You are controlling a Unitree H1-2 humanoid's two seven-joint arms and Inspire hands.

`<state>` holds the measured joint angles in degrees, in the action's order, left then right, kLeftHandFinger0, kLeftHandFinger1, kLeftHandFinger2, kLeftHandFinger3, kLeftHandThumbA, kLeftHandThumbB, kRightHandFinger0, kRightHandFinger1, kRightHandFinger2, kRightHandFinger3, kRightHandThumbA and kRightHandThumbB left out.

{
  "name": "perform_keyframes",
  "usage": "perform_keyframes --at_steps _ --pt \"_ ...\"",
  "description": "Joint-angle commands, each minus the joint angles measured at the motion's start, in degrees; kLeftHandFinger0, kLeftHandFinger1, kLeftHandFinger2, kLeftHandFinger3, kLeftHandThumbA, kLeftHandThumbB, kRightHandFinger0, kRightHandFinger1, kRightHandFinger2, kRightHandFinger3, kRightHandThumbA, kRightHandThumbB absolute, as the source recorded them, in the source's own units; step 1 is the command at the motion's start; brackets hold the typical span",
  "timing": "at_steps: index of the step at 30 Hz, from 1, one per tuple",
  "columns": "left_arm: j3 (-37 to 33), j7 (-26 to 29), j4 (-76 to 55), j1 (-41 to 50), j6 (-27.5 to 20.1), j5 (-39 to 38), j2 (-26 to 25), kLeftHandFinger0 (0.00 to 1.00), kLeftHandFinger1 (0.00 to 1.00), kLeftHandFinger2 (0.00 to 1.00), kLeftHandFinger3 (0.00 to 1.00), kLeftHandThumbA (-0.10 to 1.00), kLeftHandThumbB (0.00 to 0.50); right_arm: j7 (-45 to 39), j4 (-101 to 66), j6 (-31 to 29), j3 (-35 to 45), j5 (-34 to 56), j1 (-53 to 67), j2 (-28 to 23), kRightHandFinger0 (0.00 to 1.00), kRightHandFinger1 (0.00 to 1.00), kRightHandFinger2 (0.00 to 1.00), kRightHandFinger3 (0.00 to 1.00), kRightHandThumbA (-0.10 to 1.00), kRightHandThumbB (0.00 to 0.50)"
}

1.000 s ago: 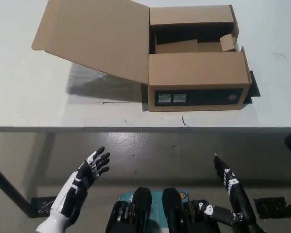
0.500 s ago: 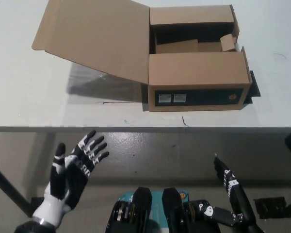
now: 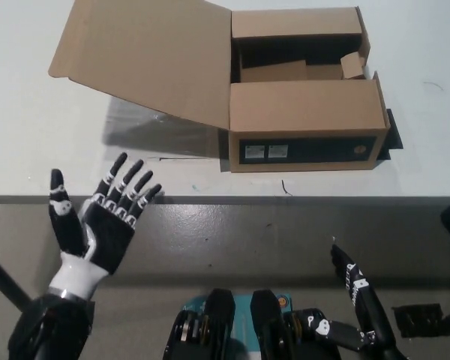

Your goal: A small storge box is placed at the center of the table and the robot uses its left hand to push the lid and close it

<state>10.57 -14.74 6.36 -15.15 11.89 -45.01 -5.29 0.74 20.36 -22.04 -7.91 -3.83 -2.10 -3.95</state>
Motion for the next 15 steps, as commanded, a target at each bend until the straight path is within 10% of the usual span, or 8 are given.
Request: perform_keyframes --at_steps 1,15 --pt "5.23 -4.60 2.69 -6.79 8.70 -15.98 1.37 1.00 1.00 1.00 1.00 1.00 0.338 0.79 -1.63 -4.89 -0.55 -0.82 -0.68 0.19 1.00 1.00 1.00 1.00 1.00 0.409" --pt "7.91 -6.67 14.72 -13.32 9.39 -12.52 1.24 1.00 1.00 1.00 1.00 1.00 0.357 1.65 -1.48 -4.89 -1.09 -1.30 -0.87 0.29 1.00 1.00 1.00 1.00 1.00 0.394"
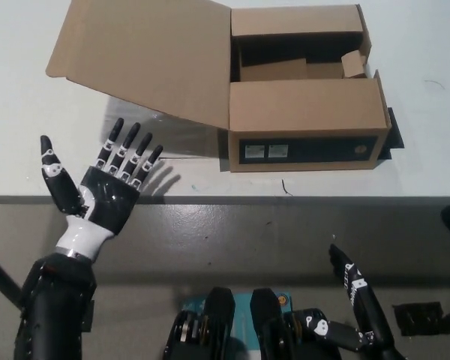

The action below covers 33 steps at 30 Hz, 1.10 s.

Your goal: A small storge box is placed at the center of the table and the robot uses its left hand to push the lid and close it

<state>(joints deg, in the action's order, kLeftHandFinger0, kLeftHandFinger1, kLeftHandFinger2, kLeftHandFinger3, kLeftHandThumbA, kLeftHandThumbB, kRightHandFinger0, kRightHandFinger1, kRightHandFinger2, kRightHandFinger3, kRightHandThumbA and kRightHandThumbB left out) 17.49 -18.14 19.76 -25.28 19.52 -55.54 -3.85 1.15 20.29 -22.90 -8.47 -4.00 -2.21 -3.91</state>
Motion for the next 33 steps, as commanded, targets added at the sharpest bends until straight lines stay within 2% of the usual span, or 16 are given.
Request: perform_keyframes --at_steps 1,12,15,21,26,33 --pt "1.10 -3.07 2.32 -3.95 1.68 -1.59 -0.15 1.00 1.00 1.00 1.00 1.00 0.358 1.23 -1.45 -4.03 -0.58 -0.91 -0.73 0.32 1.00 1.00 1.00 1.00 1.00 0.392" --pt "0.74 -4.35 14.44 -12.14 -0.73 2.96 -0.24 1.00 1.00 1.00 1.00 1.00 0.360 3.36 -2.00 -4.03 -1.13 -1.04 0.02 0.69 1.00 1.00 1.00 1.00 1.00 0.370" --pt "0.93 -2.33 16.70 -14.89 -1.20 4.25 0.32 1.00 1.00 1.00 1.00 1.00 0.372 3.66 -1.86 -4.03 -1.20 -0.96 -0.01 0.58 1.00 1.00 1.00 1.00 1.00 0.368" --pt "0.94 -2.33 21.45 -19.97 -2.28 6.90 -0.48 1.00 1.00 1.00 1.00 1.00 0.378 4.51 -1.45 -4.03 -1.71 -1.24 -0.34 0.61 1.00 1.00 1.00 1.00 1.00 0.362" --pt "1.81 -2.24 22.78 -22.85 -1.41 7.25 -1.19 1.00 1.00 1.00 1.00 1.00 0.379 4.04 -1.06 -4.03 -1.92 -0.70 -0.75 0.69 1.00 1.00 1.00 1.00 1.00 0.363" --pt "-0.65 -3.23 18.37 -26.86 -1.03 10.63 -1.87 1.00 1.00 1.00 1.00 1.00 0.383 3.50 -1.37 -4.03 -2.11 -0.25 -0.69 0.75 1.00 1.00 1.00 1.00 1.00 0.364"
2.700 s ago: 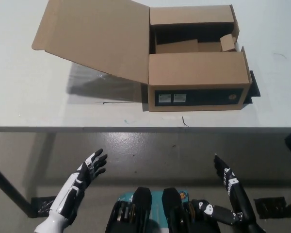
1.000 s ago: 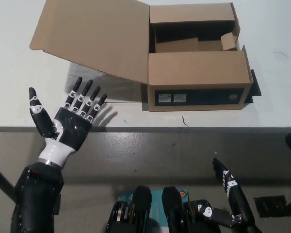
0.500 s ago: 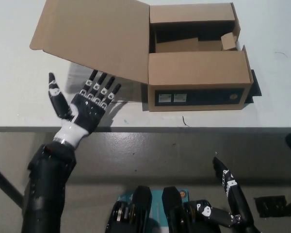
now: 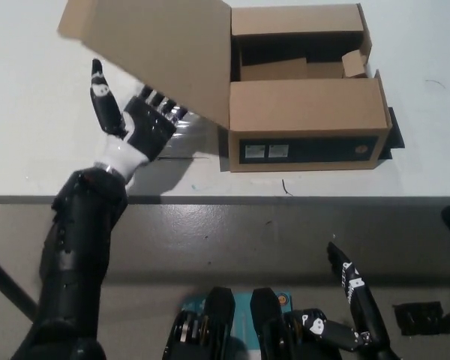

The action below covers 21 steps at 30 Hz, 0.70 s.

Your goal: A small storge box is placed at the center of the table and the robot uses its left hand to push the lid and close it

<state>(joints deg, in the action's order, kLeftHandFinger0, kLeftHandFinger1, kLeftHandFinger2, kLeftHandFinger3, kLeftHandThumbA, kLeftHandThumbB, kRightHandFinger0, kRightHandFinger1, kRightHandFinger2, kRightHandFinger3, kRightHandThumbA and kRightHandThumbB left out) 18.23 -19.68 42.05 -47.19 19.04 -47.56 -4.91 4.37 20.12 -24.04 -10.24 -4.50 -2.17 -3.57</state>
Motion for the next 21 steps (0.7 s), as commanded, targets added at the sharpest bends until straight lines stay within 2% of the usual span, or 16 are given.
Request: perform_keyframes --at_steps 1,4,7,8,12,16,21 --pt "-2.11 -1.48 -5.26 -5.56 -0.79 3.34 -0.63 1.00 1.00 1.00 1.00 1.00 0.393 0.13 -1.29 -2.89 -0.27 0.38 -0.89 0.30 1.00 1.00 1.00 1.00 1.00 0.363" --pt "-5.21 -0.11 -10.22 -6.00 -1.68 7.15 -0.62 1.00 1.00 1.00 1.00 1.00 0.441 0.03 -1.27 -2.89 -0.28 0.43 -1.16 0.32 1.00 1.00 1.00 1.00 1.00 0.365" --pt "-8.66 1.69 -15.93 -5.33 -2.77 11.38 -0.18 1.00 1.00 1.00 1.00 1.00 0.412 -0.01 -1.37 -2.89 -0.40 0.46 -0.85 0.37 1.00 1.00 1.00 1.00 1.00 0.363" --pt "-10.62 2.47 -19.02 -4.83 -3.05 13.56 0.53 1.00 1.00 1.00 1.00 1.00 0.389 0.06 -1.25 -2.89 -0.37 0.34 -0.87 0.30 1.00 1.00 1.00 1.00 1.00 0.373" --pt "-16.69 3.74 -23.77 -2.79 -6.22 20.67 1.70 1.00 1.00 1.00 1.00 1.00 0.382 0.39 -1.46 -2.89 -0.60 -0.34 -0.77 -0.08 1.00 1.00 1.00 1.00 1.00 0.372" --pt "-22.36 3.78 -24.38 -1.74 -9.34 27.39 1.25 1.00 1.00 1.00 1.00 1.00 0.410 0.09 -1.35 -2.89 -0.62 0.01 -0.97 -0.11 1.00 1.00 1.00 1.00 1.00 0.372" --pt "-27.12 3.07 -23.16 0.71 -11.97 31.57 1.20 1.00 1.00 1.00 1.00 1.00 0.392 -0.59 -1.61 -2.89 -1.26 0.11 -0.71 0.11 1.00 1.00 1.00 1.00 1.00 0.371"
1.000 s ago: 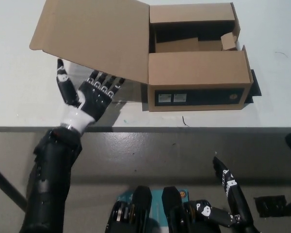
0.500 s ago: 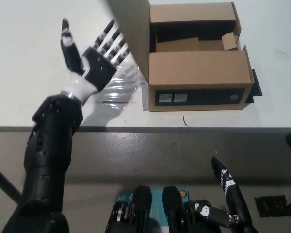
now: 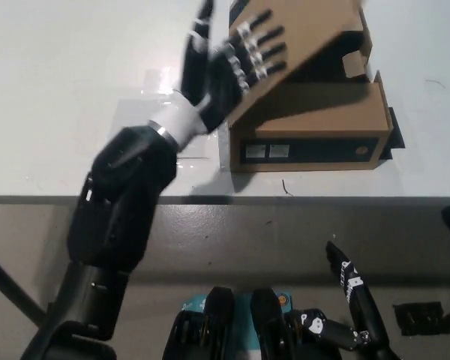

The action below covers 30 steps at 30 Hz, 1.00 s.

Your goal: A small storge box is placed at the center of the table and the robot uses its left hand to push the lid and close it

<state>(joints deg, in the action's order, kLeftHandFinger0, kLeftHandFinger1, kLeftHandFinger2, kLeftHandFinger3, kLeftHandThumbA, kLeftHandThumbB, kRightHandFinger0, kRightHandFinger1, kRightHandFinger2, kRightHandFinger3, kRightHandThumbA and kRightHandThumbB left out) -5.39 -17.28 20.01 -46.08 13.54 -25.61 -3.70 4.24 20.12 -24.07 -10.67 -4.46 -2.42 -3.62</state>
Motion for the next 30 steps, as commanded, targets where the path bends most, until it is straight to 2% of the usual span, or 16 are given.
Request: perform_keyframes --at_steps 1,3,6,9,15,21,26,29,30 --pt "-4.05 0.61 -0.54 0.04 -6.81 10.01 0.16 1.00 1.00 1.00 1.00 1.00 0.393 -0.47 -1.62 -2.86 -0.90 0.13 -0.48 0.22 1.00 1.00 1.00 1.00 1.00 0.365" --pt "-5.26 0.14 1.00 1.10 -7.16 10.55 0.62 1.00 1.00 1.00 1.00 1.00 0.365 -0.73 -1.47 -2.86 -0.93 0.48 -0.53 0.27 1.00 1.00 1.00 1.00 1.00 0.369" --pt "-5.67 -0.13 2.93 2.58 -7.87 11.09 1.34 1.00 1.00 1.00 1.00 1.00 0.370 -0.72 -1.56 -2.86 -1.15 0.33 -0.47 0.18 1.00 1.00 1.00 1.00 1.00 0.372" --pt "-5.25 -0.89 3.49 3.58 -7.35 10.72 1.78 1.00 1.00 1.00 1.00 1.00 0.405 -0.53 -1.95 -2.86 -1.25 -0.05 -0.62 0.03 1.00 1.00 1.00 1.00 1.00 0.370" --pt "-2.90 -1.55 2.76 4.73 -5.22 8.74 2.29 1.00 1.00 1.00 1.00 1.00 0.363 -1.38 -1.74 -2.86 -0.97 0.78 -1.43 0.03 1.00 1.00 1.00 1.00 1.00 0.372" --pt "0.39 -1.90 0.63 5.42 -2.79 5.69 2.89 1.00 1.00 1.00 1.00 1.00 0.365 -1.31 -1.73 -2.86 -0.84 0.73 -1.66 0.15 1.00 1.00 1.00 1.00 1.00 0.368" --pt "1.96 -3.29 -8.31 8.30 0.38 3.13 2.24 1.00 1.00 1.00 1.00 1.00 0.389 -1.22 -1.49 -2.86 -1.07 0.51 -2.05 0.29 1.00 1.00 1.00 1.00 1.00 0.361" --pt "1.89 -3.95 -16.93 11.42 3.96 1.10 1.37 1.00 1.00 1.00 1.00 1.00 0.392 -1.55 -1.24 -2.86 -1.05 0.91 -2.23 0.53 1.00 1.00 1.00 1.00 1.00 0.355" --pt "2.01 -3.91 -21.50 13.17 6.55 -0.65 1.15 1.00 1.00 1.00 1.00 1.00 0.382 -1.59 -1.22 -2.86 -1.04 0.91 -2.25 0.50 1.00 1.00 1.00 1.00 1.00 0.354"
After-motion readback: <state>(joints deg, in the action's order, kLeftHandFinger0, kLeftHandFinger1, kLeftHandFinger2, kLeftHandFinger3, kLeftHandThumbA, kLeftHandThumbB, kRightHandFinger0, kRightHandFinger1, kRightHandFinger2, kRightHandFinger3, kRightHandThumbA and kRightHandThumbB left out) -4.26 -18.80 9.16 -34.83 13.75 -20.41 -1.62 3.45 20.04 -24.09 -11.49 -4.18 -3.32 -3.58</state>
